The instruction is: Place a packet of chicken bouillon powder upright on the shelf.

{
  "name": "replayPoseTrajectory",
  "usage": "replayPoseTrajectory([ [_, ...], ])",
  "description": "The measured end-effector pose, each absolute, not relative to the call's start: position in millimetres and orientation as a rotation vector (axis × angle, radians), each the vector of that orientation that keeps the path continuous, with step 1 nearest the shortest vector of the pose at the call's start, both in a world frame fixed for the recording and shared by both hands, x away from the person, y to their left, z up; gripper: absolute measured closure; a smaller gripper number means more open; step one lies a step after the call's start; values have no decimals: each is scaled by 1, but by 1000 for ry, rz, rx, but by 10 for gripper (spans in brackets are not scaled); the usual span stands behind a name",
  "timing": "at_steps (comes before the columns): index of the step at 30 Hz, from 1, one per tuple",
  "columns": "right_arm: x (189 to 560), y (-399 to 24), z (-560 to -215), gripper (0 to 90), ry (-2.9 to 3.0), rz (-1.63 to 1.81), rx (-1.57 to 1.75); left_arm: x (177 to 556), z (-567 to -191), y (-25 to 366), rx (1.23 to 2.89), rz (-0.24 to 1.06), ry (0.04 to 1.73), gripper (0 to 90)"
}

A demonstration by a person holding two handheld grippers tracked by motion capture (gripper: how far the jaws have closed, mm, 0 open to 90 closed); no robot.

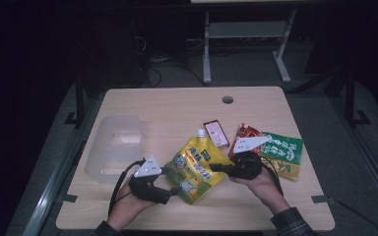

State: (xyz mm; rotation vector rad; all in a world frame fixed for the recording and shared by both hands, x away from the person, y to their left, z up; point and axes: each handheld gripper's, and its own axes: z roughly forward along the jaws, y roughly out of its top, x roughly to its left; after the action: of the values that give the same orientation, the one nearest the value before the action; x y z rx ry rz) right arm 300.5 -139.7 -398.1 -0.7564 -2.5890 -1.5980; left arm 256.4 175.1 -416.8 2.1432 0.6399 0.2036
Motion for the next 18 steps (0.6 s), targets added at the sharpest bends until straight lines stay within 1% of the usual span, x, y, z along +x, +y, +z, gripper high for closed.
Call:
replayPoseTrajectory([
  [7, 304, -142, -381, 900, -2578, -1633, -747, 248, -424, 180, 2165, 190, 628, 179],
  [14, 306, -139, -366, 900, -2617, -1639, -743, 247, -431, 183, 2194, 201, 598, 168],
  [18, 312, -139, -362, 900, -2611, -1652, -726, 250, -438, 181, 2201, 182, 596, 168],
])
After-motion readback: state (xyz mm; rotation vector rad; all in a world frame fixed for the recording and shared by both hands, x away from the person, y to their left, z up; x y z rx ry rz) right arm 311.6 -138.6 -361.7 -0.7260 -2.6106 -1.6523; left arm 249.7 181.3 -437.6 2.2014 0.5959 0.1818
